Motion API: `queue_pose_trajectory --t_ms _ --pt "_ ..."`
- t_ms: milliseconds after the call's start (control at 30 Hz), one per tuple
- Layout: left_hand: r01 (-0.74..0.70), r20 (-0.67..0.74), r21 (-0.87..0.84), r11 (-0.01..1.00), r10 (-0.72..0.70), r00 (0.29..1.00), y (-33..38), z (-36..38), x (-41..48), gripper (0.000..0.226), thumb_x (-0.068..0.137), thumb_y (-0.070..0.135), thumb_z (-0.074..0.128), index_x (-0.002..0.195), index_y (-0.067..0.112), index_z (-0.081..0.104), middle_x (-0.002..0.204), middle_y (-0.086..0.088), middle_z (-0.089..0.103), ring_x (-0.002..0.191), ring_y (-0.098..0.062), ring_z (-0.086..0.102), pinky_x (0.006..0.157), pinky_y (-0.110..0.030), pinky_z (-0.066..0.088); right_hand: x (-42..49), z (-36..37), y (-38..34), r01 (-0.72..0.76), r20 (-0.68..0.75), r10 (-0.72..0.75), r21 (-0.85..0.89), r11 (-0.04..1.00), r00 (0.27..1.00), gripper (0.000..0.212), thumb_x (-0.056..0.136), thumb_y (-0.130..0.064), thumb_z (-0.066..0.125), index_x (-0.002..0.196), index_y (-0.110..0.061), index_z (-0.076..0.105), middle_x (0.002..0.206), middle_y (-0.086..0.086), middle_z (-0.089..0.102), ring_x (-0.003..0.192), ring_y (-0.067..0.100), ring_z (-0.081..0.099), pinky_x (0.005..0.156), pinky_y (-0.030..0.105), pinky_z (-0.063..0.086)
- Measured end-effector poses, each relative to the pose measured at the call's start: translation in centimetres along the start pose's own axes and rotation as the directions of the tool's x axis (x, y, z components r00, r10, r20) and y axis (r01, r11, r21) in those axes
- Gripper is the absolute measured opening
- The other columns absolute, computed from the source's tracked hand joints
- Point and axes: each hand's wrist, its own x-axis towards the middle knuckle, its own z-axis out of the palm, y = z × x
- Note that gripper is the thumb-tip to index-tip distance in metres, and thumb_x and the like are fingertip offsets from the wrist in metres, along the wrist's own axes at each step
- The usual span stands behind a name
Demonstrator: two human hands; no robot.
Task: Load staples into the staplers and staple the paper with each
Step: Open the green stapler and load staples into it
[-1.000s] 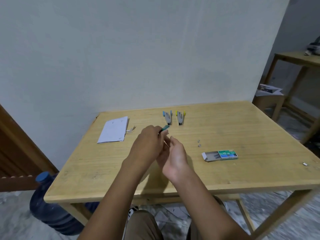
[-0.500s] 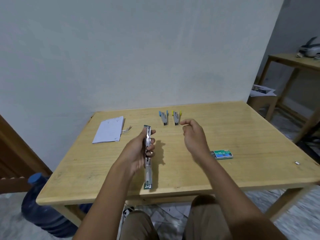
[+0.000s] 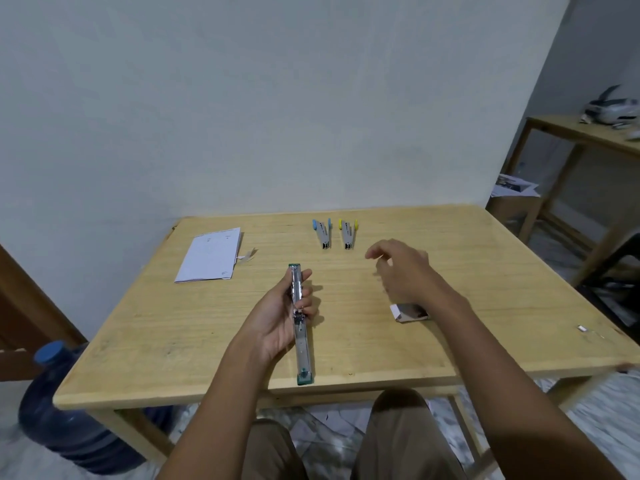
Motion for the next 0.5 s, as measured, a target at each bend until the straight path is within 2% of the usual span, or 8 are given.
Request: queue_pose_trajectory --t_ms 67,100,167,267,400,433,500 --pt "-0.008 0.008 0.015 1.0 0.008 1.0 0.1 0.0 0.0 0.031 0.102 0.033 0.046 0.109 0.005 0.056 0.067 -0.003 0.041 0.04 -0.007 0.039 0.042 -0.018 0.038 -0.9 -2.4 0.4 0.042 -0.075 -0.046 -0.048 0.998 0.996 0.023 0.097 -0.015 0.049 0.098 -0.033 0.063 0.101 -0.018 0.06 0.095 0.006 0.051 0.098 0.03 0.028" --pt "-0.008 0.009 0.028 1.0 0.008 1.0 0.1 -0.1 0.1 0.031 0.102 0.033 0.046 0.109 0.005 0.057 0.066 -0.003 0.042 0.04 -0.007 0.039 0.042 -0.018 0.038 -1.3 -3.3 0.8 0.034 -0.059 -0.04 -0.1 0.994 0.997 0.019 0.096 -0.019 0.053 0.095 -0.034 0.063 0.096 -0.019 0.06 0.089 0.005 0.053 0.095 0.029 0.026" --pt "-0.004 0.014 0.046 0.999 0.003 1.0 0.0 -0.1 0.2 0.032 0.101 0.034 0.046 0.111 0.005 0.057 0.065 -0.003 0.044 0.041 -0.007 0.04 0.042 -0.018 0.039 -2.2 -4.7 1.7 -0.017 0.066 0.034 -0.235 0.972 0.997 0.012 0.095 -0.026 0.059 0.09 -0.035 0.066 0.09 -0.022 0.061 0.082 0.001 0.053 0.09 0.03 0.025" --pt "-0.007 0.017 0.062 0.998 0.006 1.0 -0.1 -0.2 0.4 0.033 0.102 0.034 0.046 0.112 0.005 0.056 0.065 -0.003 0.045 0.043 -0.007 0.04 0.043 -0.018 0.04 -3.3 -5.4 2.4 -0.02 0.226 0.129 -0.429 0.903 0.966 0.007 0.091 -0.033 0.066 0.088 -0.034 0.073 0.089 -0.019 0.067 0.084 0.006 0.056 0.086 0.032 0.024" --pt "-0.012 0.018 0.071 0.997 0.011 1.0 -0.3 -0.2 0.5 0.033 0.101 0.034 0.046 0.112 0.005 0.057 0.064 -0.002 0.045 0.042 -0.007 0.04 0.042 -0.018 0.041 -3.5 -4.9 2.8 0.012 0.25 0.138 -0.518 0.855 0.958 0.013 0.09 -0.037 0.067 0.092 -0.029 0.078 0.092 -0.011 0.073 0.083 0.012 0.059 0.083 0.033 0.029" --pt "-0.011 0.02 0.069 0.998 0.01 1.0 -0.3 -0.3 0.5 0.033 0.101 0.034 0.047 0.112 0.005 0.057 0.064 -0.002 0.046 0.043 -0.007 0.04 0.041 -0.019 0.042 -3.5 -4.8 2.8 0.012 0.248 0.137 -0.52 0.854 0.959 0.014 0.089 -0.036 0.068 0.092 -0.027 0.079 0.092 -0.008 0.074 0.081 0.014 0.06 0.08 0.031 0.033" --pt "-0.01 0.02 0.07 0.997 0.008 1.0 -0.3 -0.3 0.5 0.032 0.101 0.034 0.047 0.111 0.005 0.057 0.063 -0.003 0.046 0.043 -0.007 0.041 0.042 -0.019 0.042 -3.4 -4.4 2.8 -0.006 0.239 0.145 -0.499 0.867 0.96 0.017 0.088 -0.032 0.071 0.092 -0.019 0.081 0.09 0.0 0.075 0.077 0.016 0.065 0.063 0.026 0.041"
